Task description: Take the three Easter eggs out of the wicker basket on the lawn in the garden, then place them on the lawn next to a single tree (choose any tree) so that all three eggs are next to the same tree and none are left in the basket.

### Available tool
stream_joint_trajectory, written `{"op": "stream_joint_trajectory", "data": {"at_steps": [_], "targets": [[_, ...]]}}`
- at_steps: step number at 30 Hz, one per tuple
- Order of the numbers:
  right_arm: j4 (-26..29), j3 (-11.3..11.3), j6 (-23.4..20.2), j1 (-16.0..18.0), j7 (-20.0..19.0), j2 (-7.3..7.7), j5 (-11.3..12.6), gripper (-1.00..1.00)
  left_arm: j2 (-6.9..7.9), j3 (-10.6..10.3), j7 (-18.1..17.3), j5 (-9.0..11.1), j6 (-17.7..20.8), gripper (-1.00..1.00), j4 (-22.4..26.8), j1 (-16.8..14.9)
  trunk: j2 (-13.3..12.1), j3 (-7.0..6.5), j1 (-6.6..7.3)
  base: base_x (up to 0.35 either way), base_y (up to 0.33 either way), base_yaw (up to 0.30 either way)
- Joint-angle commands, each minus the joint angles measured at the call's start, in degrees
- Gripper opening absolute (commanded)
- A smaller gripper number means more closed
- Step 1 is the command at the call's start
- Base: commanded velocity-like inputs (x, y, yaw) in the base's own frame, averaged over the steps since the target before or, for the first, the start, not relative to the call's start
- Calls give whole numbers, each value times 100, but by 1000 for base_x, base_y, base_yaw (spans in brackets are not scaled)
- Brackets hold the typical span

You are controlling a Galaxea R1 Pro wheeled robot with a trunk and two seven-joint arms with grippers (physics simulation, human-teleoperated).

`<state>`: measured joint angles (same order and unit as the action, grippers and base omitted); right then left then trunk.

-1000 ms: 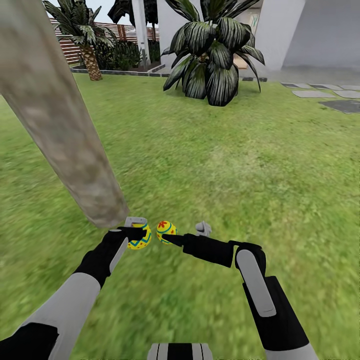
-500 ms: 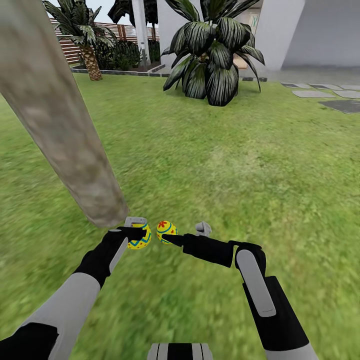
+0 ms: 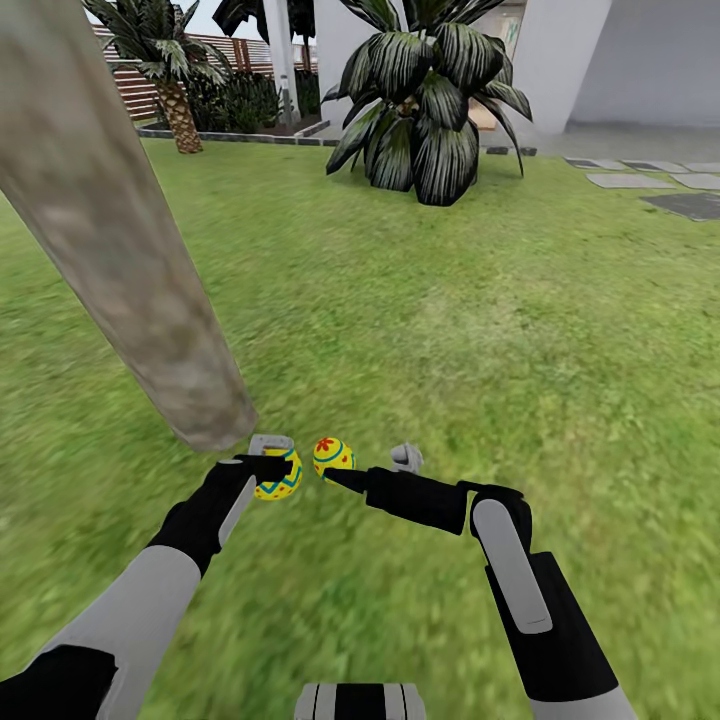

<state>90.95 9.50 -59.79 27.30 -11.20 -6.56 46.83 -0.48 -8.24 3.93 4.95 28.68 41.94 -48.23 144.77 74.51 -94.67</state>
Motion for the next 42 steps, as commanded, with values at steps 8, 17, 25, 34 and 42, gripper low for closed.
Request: {"op": "stream_joint_trajectory", "data": {"at_steps": [8,17,25,34,42], "targets": [[2,-9,-21,0,-58,-3,-60,100,4,-19,50,50,24,-100,18,-2,7,93,-9,0,0,0],[2,-9,-21,1,-57,-3,-60,100,2,-23,55,50,15,-100,36,34,14,204,-22,0,0,0],[2,-8,-21,0,-58,-3,-60,100,-4,-28,50,50,15,-100,42,41,18,270,-30,0,0,0],[2,-6,-21,0,-58,-3,-60,100,-5,-37,56,51,15,-100,37,34,19,292,-32,0,0,0],[2,-9,-21,-5,-58,-3,-60,100,-5,-30,56,50,15,-100,40,33,20,314,-35,0,0,0]]}}
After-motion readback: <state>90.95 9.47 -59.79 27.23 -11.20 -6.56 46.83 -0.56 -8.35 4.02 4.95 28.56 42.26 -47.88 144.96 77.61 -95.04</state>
